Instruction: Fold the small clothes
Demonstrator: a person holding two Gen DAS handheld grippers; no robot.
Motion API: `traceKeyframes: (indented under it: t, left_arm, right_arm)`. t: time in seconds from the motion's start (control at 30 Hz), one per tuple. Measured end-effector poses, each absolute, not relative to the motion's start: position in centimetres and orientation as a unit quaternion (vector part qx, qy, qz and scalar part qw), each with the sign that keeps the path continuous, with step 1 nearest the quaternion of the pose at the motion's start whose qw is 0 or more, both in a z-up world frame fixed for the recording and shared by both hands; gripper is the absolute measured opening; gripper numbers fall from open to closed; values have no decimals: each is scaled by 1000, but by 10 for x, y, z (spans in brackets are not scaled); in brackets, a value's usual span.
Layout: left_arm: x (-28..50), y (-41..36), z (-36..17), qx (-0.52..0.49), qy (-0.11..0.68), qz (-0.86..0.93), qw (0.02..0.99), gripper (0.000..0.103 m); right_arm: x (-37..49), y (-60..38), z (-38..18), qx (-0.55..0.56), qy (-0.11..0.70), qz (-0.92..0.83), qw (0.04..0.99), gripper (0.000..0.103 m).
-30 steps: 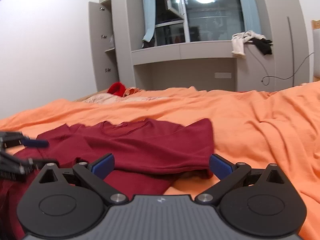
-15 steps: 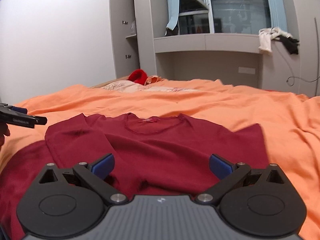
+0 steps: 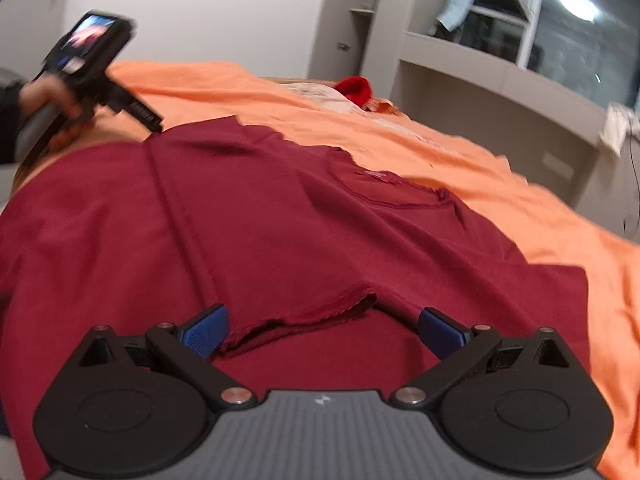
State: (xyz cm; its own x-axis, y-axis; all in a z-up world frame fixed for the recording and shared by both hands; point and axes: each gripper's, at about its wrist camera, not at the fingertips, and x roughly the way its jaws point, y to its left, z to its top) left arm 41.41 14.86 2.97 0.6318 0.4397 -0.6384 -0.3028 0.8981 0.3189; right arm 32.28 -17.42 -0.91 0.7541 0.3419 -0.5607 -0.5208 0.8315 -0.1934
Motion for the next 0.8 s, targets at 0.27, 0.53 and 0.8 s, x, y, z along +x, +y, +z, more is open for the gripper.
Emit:
traceKeyframes:
  t: [0.27,0.53,0.8]
  left_arm:
    - [346,144,63,39,317,173,932,100]
    - [264,95,83,24,271,89,958,102]
    - [201,49,78,27,249,13,968,102]
  right_arm:
    - [273,-189,-6,-193,207,236,930,103]
    - [206,-194,3,-221,134,237,936,103]
    - [146,-179,-29,-315,135,266,901,103]
